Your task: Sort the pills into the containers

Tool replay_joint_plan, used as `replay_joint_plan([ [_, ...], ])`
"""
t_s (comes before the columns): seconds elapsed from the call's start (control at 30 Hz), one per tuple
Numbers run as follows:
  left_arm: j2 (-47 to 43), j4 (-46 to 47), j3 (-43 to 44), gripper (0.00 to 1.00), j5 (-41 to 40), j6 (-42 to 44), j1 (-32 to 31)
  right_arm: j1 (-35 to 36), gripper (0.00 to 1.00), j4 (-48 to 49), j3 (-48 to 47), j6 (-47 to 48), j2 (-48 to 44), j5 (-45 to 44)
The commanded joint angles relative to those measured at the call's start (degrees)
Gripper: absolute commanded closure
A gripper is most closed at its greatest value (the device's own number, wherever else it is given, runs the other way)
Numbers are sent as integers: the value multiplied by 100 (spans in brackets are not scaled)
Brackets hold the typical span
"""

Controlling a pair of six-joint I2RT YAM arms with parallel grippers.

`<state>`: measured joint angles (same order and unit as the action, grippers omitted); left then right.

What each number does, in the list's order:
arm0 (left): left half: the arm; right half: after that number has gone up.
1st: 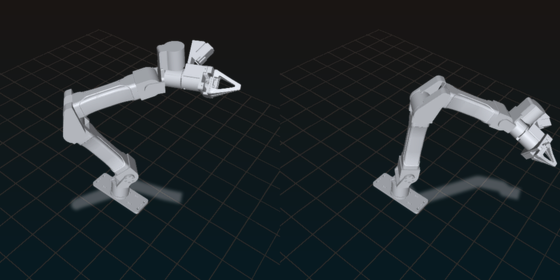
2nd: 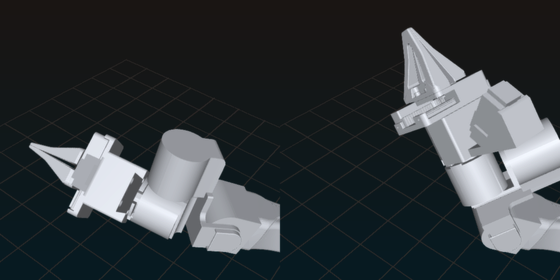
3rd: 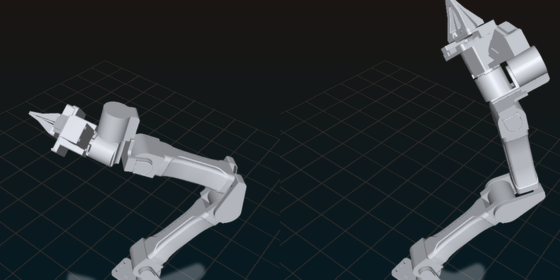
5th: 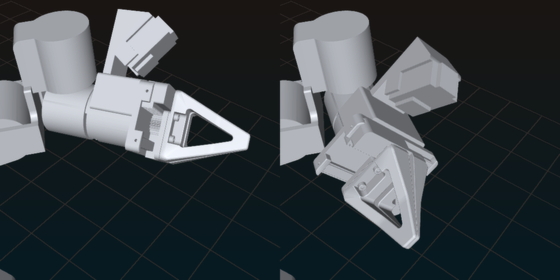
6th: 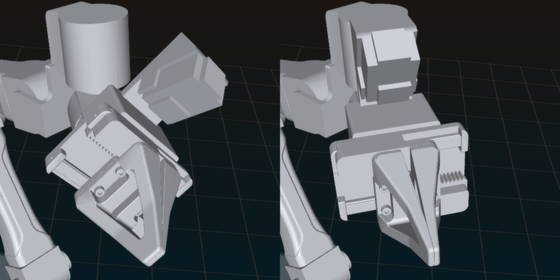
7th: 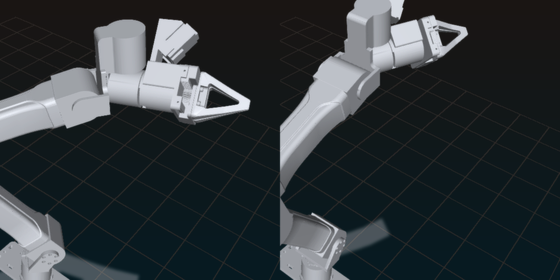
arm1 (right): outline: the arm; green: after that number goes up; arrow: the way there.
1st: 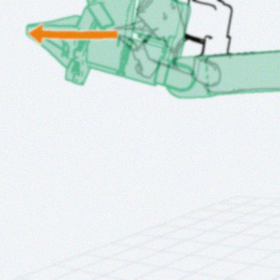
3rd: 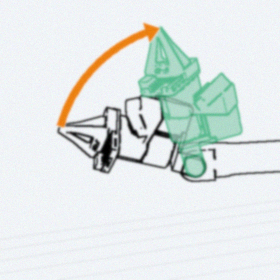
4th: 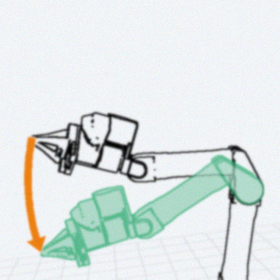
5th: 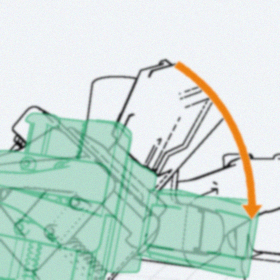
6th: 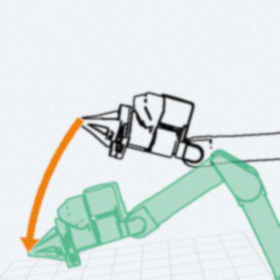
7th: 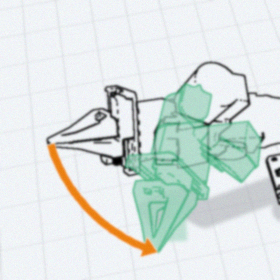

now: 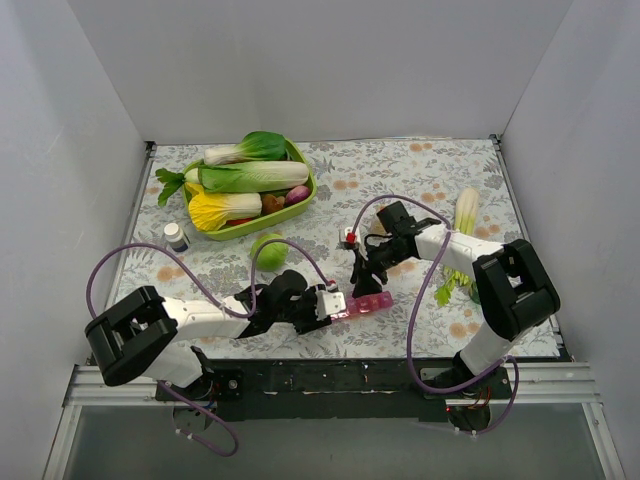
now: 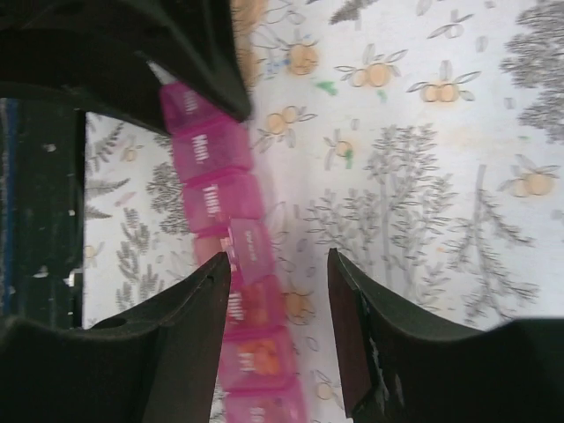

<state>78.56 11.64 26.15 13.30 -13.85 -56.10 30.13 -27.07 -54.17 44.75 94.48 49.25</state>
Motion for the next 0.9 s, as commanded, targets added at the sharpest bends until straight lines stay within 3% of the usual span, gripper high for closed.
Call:
replay_joint_plan([
  [0.0, 54, -285, 180, 99, 314, 75, -42, -121, 45, 465, -269, -133, -166, -443],
  [0.33, 203, -311, 303, 98, 252, -13, -42, 45, 65, 993, -138, -678, 18, -952],
  [0.47, 282, -285, 346, 98, 120, -170, -42, 81, 65, 985, -102, -775, 10, -953],
  [0.67, 396, -373, 452, 94, 15, -268, -42, -358, 56, 642, -383, -776, -367, -848],
  [0.87, 633, -548, 628, 91, 23, -294, -42, -578, 53, -305, -199, 444, -817, -58],
])
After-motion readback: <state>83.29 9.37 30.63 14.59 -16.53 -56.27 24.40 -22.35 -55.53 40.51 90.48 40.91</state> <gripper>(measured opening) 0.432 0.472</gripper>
